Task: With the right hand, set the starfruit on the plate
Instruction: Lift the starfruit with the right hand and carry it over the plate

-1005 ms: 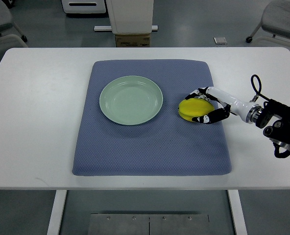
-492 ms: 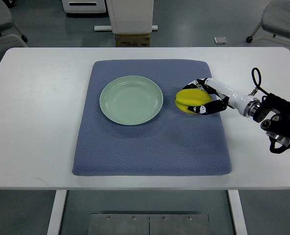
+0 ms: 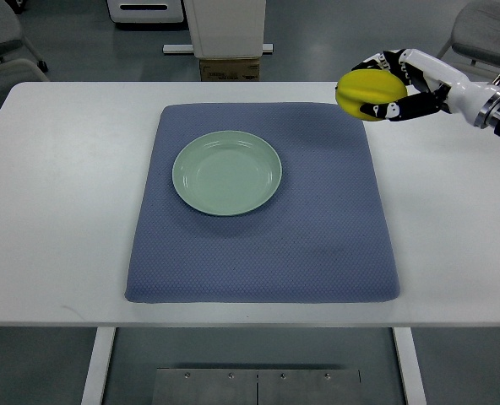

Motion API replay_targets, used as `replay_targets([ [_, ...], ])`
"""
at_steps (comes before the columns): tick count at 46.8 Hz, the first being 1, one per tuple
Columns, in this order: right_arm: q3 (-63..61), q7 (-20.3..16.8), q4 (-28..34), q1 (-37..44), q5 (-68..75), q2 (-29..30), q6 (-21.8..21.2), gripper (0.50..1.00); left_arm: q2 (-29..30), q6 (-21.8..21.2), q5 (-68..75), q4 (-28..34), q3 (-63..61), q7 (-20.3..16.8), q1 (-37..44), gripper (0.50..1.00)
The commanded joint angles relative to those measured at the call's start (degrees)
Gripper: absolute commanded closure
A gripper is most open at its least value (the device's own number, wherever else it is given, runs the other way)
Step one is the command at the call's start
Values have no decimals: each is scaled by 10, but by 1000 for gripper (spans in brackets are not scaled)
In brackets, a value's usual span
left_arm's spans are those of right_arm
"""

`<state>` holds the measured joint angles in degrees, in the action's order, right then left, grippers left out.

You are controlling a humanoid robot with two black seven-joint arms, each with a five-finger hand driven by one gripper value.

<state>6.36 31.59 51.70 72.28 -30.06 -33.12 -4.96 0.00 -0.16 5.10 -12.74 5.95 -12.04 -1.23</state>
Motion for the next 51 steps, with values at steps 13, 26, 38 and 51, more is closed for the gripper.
replay_targets([
  [13,0,-13,-3,-5,2,52,10,1000,0,0,0,0,0,0,0,500],
  [26,0,-28,-62,-7,4,187,32,1000,0,0,0,0,0,0,0,500],
  [38,0,-43,-156,-14,6,311,32,1000,0,0,0,0,0,0,0,500],
  [51,5,-60,-214,-51,11,331,33,1000,0,0,0,0,0,0,0,500],
])
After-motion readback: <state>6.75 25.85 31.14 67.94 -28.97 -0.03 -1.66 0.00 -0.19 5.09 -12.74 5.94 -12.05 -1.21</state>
